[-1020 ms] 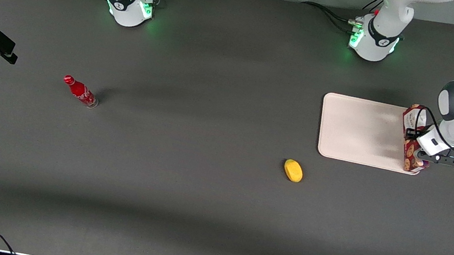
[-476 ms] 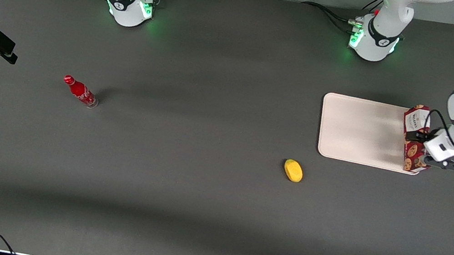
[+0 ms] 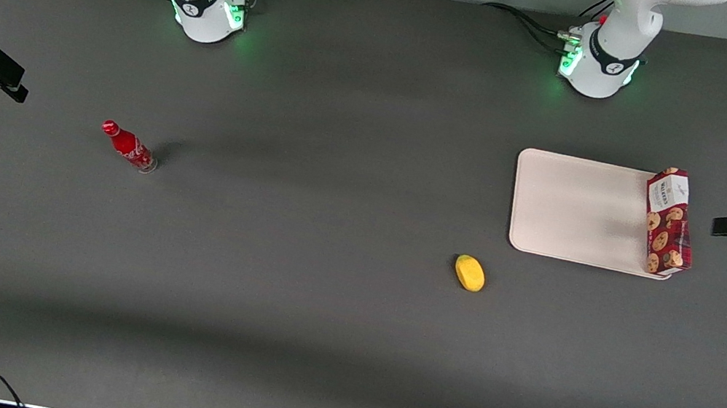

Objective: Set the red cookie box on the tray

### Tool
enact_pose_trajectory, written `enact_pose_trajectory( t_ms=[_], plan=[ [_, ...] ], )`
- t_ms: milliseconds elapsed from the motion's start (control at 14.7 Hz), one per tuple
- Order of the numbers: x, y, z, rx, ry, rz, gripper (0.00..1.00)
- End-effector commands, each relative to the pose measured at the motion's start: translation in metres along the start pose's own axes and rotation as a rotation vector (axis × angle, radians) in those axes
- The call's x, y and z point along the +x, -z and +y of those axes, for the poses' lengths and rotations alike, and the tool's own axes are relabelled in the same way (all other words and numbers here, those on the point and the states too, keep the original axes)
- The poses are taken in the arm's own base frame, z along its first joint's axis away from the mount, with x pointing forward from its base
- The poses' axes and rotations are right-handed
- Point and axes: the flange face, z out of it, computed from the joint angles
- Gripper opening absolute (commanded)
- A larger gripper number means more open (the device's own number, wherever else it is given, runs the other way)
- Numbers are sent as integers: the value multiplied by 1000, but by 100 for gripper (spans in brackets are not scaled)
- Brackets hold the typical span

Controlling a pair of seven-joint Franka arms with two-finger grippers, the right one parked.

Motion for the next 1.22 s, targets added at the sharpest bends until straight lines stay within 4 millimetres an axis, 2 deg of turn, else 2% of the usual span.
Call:
enact_pose_trajectory(
  t_ms=[0,136,272,408,680,816,952,1020,1156],
  plan=[
    [8,101,45,-4,-54,32,100],
    [-4,138,59,-64,-35,76,100],
    [-21,161,82,-71,-66,107,100],
    [-39,171,99,-56,-79,103,100],
    [-78,177,109,-51,-84,105,100],
    [-90,203,120,-43,-102,140,100],
    [-93,224,131,-36,-88,185,100],
    [-91,226,137,-42,-80,198,100],
    [-75,217,139,-41,-93,198,100]
  ],
)
